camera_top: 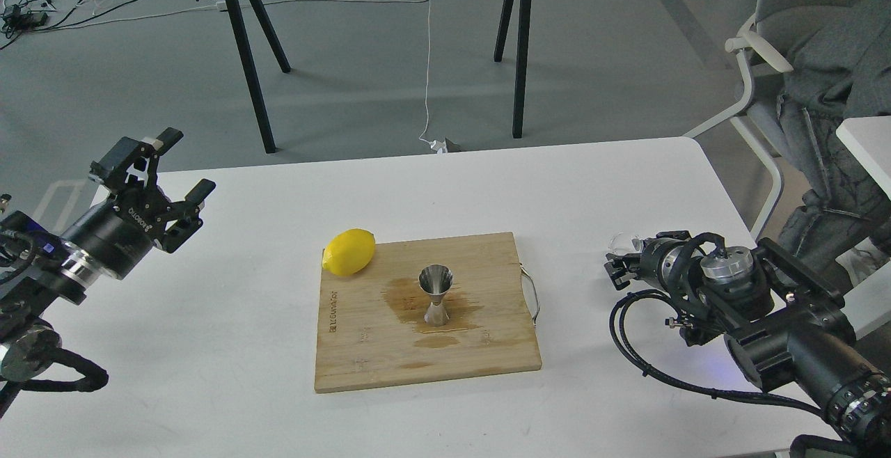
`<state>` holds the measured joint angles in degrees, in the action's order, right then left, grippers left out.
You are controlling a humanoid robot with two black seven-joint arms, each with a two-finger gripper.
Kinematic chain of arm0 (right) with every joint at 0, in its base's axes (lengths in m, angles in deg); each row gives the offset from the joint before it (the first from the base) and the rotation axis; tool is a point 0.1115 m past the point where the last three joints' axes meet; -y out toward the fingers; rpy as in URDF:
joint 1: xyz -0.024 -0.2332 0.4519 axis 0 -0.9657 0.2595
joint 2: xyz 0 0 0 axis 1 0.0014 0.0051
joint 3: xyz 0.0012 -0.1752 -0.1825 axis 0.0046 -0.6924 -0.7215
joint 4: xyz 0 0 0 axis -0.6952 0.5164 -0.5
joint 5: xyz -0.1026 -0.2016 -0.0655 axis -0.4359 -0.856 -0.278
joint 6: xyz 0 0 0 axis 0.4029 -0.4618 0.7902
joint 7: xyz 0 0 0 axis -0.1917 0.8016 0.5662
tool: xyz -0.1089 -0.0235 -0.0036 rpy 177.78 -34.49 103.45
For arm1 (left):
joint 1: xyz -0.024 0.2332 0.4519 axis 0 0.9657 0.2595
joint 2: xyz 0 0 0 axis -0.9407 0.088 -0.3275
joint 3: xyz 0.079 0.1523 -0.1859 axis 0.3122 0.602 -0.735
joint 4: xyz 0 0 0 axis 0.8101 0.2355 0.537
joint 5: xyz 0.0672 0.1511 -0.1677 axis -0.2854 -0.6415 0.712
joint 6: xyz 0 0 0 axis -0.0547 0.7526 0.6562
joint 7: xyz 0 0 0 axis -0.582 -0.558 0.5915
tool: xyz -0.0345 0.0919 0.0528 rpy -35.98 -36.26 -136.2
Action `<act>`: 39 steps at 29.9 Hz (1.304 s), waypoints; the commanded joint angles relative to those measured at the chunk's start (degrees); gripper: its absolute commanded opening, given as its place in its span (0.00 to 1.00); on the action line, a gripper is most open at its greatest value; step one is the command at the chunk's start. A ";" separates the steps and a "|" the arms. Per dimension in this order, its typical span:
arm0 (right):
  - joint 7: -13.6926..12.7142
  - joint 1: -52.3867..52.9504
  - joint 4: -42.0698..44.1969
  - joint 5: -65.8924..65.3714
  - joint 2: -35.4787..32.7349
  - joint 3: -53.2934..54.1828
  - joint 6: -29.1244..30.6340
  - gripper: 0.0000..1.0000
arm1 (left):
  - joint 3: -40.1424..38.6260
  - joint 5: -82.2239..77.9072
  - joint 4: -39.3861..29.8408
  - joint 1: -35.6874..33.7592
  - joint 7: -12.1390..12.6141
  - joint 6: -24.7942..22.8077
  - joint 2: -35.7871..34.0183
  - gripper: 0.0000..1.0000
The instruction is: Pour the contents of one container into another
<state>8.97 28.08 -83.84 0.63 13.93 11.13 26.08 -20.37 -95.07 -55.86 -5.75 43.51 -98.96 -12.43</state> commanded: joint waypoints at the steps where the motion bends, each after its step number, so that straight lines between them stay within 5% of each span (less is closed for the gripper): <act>1: 0.02 0.00 -0.70 0.00 0.00 0.01 0.10 0.43 | -0.01 0.00 0.00 0.00 0.00 0.00 0.00 0.98; 19: -0.51 3.51 -14.40 -6.67 -0.53 -0.86 -1.57 0.41 | 0.16 0.00 0.00 0.00 0.00 0.00 0.09 0.98; 39: -0.59 30.06 -25.74 -9.14 -0.53 -32.23 -1.66 0.41 | 2.36 0.00 -0.09 0.79 0.00 0.00 1.93 0.98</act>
<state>8.46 55.23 -107.67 -8.54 13.61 -17.41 24.39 -17.98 -95.07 -55.90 -5.52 43.51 -98.96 -11.48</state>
